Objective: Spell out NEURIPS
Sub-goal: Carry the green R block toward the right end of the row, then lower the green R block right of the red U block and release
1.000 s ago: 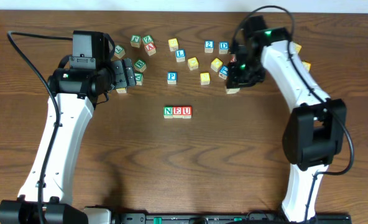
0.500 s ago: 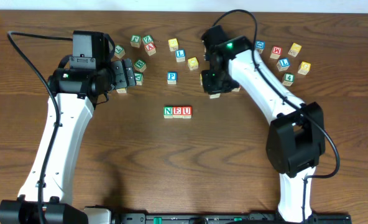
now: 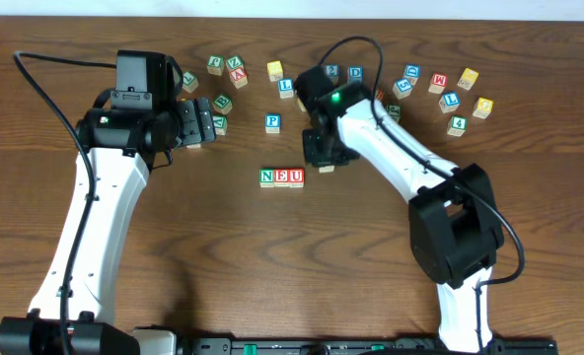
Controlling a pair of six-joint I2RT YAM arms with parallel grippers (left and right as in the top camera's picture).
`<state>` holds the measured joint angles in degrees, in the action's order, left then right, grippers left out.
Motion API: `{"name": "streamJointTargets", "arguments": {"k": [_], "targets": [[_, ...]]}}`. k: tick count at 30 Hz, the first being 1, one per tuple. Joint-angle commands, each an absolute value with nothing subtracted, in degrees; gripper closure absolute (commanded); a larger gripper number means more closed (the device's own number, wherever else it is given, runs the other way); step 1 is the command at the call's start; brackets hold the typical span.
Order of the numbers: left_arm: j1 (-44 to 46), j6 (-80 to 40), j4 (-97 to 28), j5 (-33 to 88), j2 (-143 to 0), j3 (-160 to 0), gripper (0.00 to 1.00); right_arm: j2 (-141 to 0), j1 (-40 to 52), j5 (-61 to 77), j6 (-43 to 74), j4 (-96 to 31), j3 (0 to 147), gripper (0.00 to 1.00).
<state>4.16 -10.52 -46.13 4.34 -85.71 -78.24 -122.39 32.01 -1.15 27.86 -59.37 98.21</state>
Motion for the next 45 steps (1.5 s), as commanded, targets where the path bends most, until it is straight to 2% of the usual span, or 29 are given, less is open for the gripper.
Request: {"name": "streamJointTargets", "arguments": {"k": [1,9,41,44,45], "targets": [[3.92,-10.83,-46.68,3.97,-85.73,-78.98,0.09,-121.86,33.41,-2.00,32.10,-57.17,95.15,0.90],[3.92,-10.83,-47.09,3.97,-85.73,-78.98,0.09,-121.86,34.52,-2.02,35.14,-56.14,93.14,0.88],[3.92,-10.81,-47.27,3.95,-85.73,-78.98,0.09,-121.86,34.61,0.38,35.09,-52.23,90.61,0.86],[3.92,-10.81,-47.27,3.97,-85.73,-78.98,0.09,-121.86,34.61,0.38,35.09,-52.25,90.61,0.82],[3.92,-10.81,-47.27,3.97,-85.73,-78.98,0.09,-121.86,34.61,0.38,35.07,-52.27,90.61,0.77]]}}
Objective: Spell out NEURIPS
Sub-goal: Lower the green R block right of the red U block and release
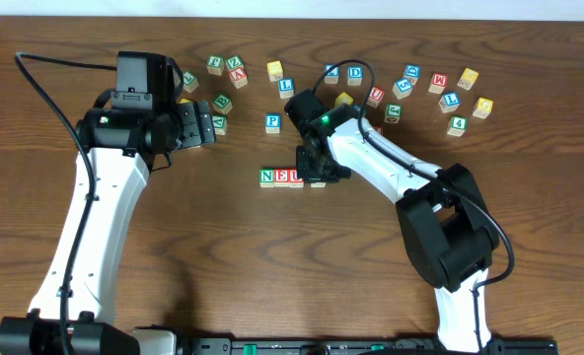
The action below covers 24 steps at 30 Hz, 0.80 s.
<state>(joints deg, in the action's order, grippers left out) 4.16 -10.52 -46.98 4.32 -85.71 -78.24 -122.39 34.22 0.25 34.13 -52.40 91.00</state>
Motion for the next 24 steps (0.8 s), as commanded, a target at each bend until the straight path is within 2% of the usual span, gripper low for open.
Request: {"name": "streamJointTargets", "arguments": {"k": [1,8,12,24], "targets": [[3.92,-10.81,-47.27,3.97,-85.73,-78.98,0.09,-121.86,34.61,0.38,35.07,-52.27,90.61,0.74],[3.92,-10.83,-47.29,3.95,-85.73,-78.98,0.09,-121.86,34.61,0.62,34.85,-52.31,90.61,0.71],[3.92,-10.81,-47.29,3.97,-85.73,-78.98,0.09,-121.82,34.61,1.28,34.00,-52.29,90.63,0.63],[3.92,-10.81,-47.29,3.95,-85.73,-78.98,0.09,-118.52,34.20,2.02,32.29,-52.86,91.83,0.62]]}}
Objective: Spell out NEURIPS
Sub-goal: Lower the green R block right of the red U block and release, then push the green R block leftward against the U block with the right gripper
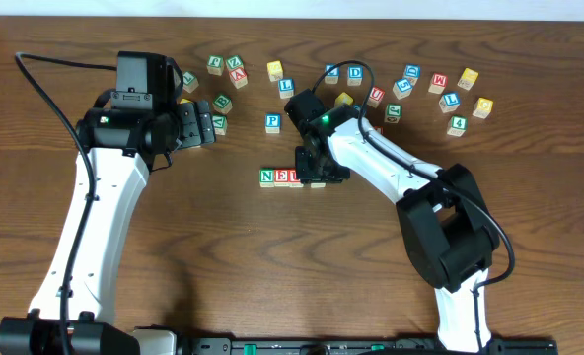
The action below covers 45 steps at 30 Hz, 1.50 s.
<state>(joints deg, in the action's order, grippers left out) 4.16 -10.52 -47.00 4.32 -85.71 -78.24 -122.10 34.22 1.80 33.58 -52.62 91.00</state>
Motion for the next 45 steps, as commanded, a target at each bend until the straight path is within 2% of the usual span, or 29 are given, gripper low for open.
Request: {"name": "streamJointTargets", "arguments": {"k": [1,16,19,23,30,45], "targets": [[3.92,-10.81,-47.29,3.95,-85.73,-78.98,0.09,-117.86,34.00,2.00,32.27,-53.01,91.83,0.62],[3.92,-10.83,-47.27,3.97,-85.73,-78.98,0.09,-110.48,26.79,1.43,29.69,-58.26,91.57,0.64],[3.92,-10.81,-47.27,3.95,-85.73,-78.98,0.09,-110.93,25.43,1.63,29.69,-58.67,90.08,0.68],[3.92,-10.81,-47.27,3.95,-85.73,-78.98,0.09,-111.02,25.17,2.04,29.69,-56.49,86.06,0.71],[3.92,-10.81,-47.27,3.95,-85.73,-78.98,0.09,-111.02,25.17,3.73,29.76,-50.68,79.75,0.67],[3.92,-10.81,-47.27,3.97,-85.73,-78.98,0.09,-112.75,25.23,8.43,29.76,-43.79,76.38,0.71]]}}
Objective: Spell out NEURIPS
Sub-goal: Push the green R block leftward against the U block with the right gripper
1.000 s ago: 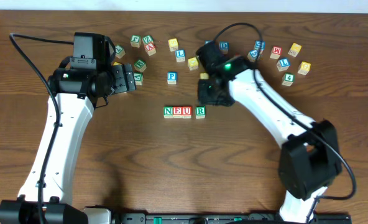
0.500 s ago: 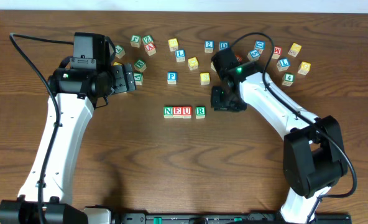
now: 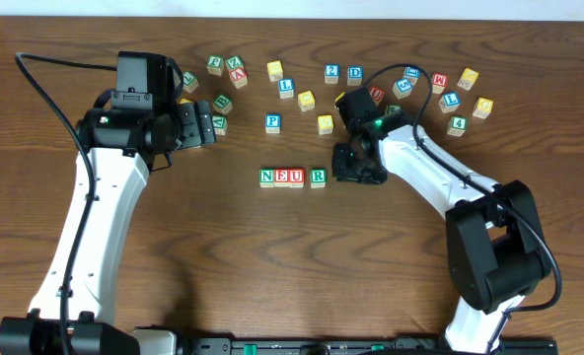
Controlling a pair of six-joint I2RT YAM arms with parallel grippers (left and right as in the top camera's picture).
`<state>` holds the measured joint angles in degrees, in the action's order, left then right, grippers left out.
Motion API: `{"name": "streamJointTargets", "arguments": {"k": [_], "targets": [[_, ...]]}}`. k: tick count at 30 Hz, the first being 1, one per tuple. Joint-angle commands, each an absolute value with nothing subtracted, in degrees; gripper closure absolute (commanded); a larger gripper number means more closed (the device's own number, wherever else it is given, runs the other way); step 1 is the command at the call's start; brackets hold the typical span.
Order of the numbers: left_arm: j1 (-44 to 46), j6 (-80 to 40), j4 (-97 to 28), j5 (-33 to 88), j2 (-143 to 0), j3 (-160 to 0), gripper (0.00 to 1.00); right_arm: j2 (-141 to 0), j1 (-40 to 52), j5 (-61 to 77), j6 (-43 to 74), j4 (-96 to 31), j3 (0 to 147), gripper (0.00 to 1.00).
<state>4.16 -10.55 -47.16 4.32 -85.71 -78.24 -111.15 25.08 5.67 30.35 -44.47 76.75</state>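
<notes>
A row of letter blocks in the overhead view reads N [image 3: 266, 177], E [image 3: 281, 177], U [image 3: 296, 177], with a green R block [image 3: 318, 177] a small gap to their right. My right gripper [image 3: 355, 170] lies low on the table just right of the R, apart from it, and looks open and empty. A blue P block [image 3: 272, 122] stands alone behind the row. My left gripper [image 3: 211, 122] hovers at the left block cluster, open, with a green-lettered block [image 3: 220, 124] at its fingertips.
Loose blocks are scattered along the far side: two yellow ones [image 3: 306, 100] [image 3: 325, 123] near the row, a blue L [image 3: 286, 87], a blue 2 [image 3: 331, 72], and several more at the far right [image 3: 450, 100]. The right arm's cable loops over them.
My right gripper was at the row's right end over the R block. Now it sits further right, apart from the R, which stands uncovered beside U. The left arm has not moved.
The row read N E U while my right gripper was just behind its right end. Then the gripper was down at the end of the row and stayed there. Now it has drawn away to the right and the row reads N E U R.
</notes>
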Motion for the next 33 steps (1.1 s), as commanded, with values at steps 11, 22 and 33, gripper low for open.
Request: {"name": "streamJointTargets", "arguments": {"k": [11,22,33], "targets": [[3.92,-10.83,-47.27,3.97,-85.73,-78.98,0.09,-115.20,25.23,11.38,30.22,-42.61,76.38,0.71],[3.92,-10.83,-47.27,3.95,-85.73,-78.98,0.09,-115.44,27.03,12.58,31.62,-40.95,76.38,0.71],[3.92,-10.83,-47.27,3.97,-85.73,-78.98,0.09,-115.44,27.09,12.58,32.14,-39.77,76.38,0.71]]}}
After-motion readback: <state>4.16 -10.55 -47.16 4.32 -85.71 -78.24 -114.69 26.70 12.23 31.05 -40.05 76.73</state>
